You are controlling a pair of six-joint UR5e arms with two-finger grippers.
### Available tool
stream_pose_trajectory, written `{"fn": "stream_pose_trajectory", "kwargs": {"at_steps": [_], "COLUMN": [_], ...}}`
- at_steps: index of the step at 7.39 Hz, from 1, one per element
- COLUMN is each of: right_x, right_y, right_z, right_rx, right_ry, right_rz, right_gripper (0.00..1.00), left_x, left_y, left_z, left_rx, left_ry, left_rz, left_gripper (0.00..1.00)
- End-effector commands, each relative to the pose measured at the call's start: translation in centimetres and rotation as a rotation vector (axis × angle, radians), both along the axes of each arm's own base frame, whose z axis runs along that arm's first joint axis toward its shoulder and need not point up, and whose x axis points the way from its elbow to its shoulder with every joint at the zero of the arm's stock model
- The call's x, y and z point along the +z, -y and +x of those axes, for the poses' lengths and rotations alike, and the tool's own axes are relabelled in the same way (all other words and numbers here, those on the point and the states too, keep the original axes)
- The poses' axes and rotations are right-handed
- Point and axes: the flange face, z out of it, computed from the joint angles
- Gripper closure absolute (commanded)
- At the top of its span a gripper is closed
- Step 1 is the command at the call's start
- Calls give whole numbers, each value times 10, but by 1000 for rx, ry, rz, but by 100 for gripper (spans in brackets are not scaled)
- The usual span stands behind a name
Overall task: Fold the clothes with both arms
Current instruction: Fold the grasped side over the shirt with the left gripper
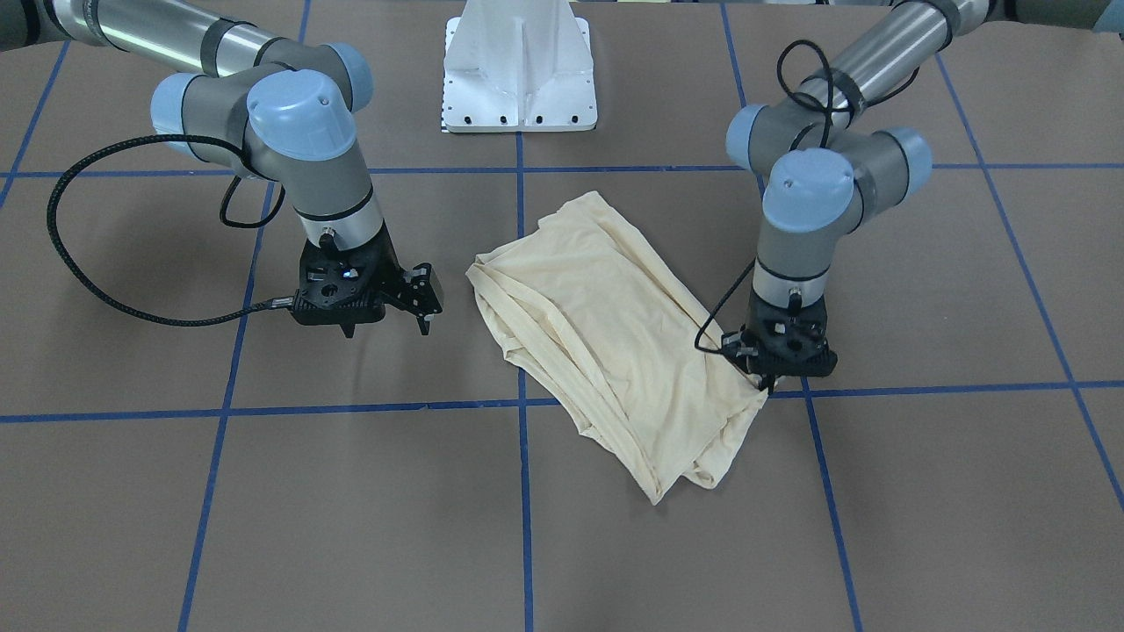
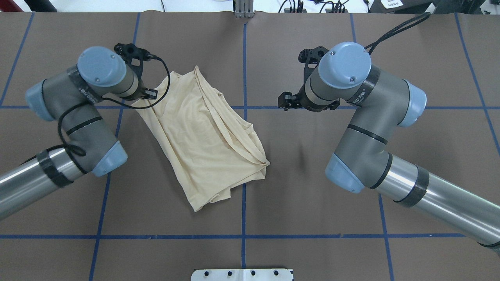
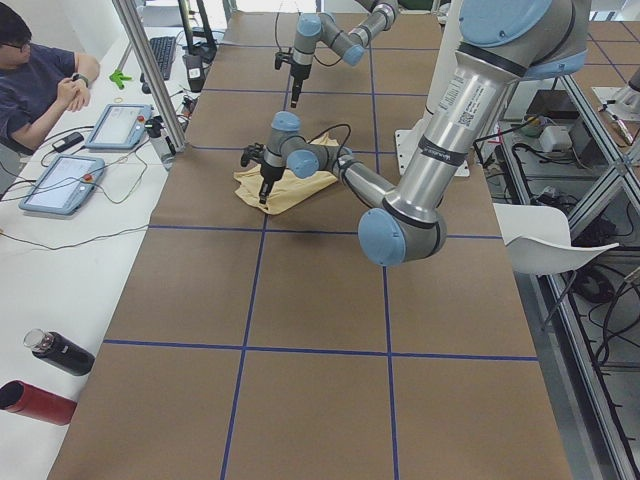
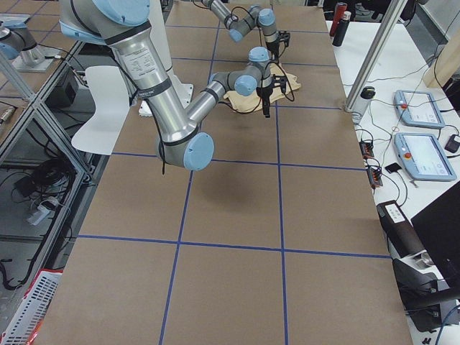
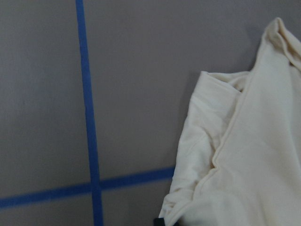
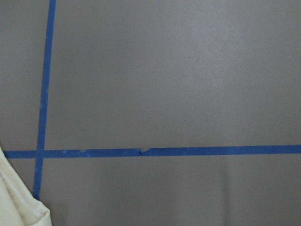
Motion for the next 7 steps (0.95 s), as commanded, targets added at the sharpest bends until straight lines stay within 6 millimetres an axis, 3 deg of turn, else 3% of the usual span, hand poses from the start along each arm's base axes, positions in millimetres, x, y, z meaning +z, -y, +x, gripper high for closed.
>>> {"fn": "stream_pose_trajectory", "kwargs": {"at_steps": [1, 2, 3, 5, 7], "right_x": [-2, -3, -6, -24, -64], "right_y": [0, 0, -1, 3, 7], "right_z": [0, -1, -3, -20, -91], "right_rx": [1, -1, -2, 10, 73], "right_ry": [2, 4, 6, 19, 32], "right_rz": [1, 2, 4, -11, -97], "right_gripper": [0, 0, 0, 0, 1], "left_x": [-17, -30, -29, -16, 0], "left_y": [106, 122, 126, 104, 67], "left_z": [8, -1, -11, -46, -81], "left_rx": [-35, -31, -28, 60, 119], "left_ry": [-1, 7, 1, -61, -103], "left_rz": [78, 99, 113, 126, 153], "left_gripper": [100, 100, 1, 0, 0]}}
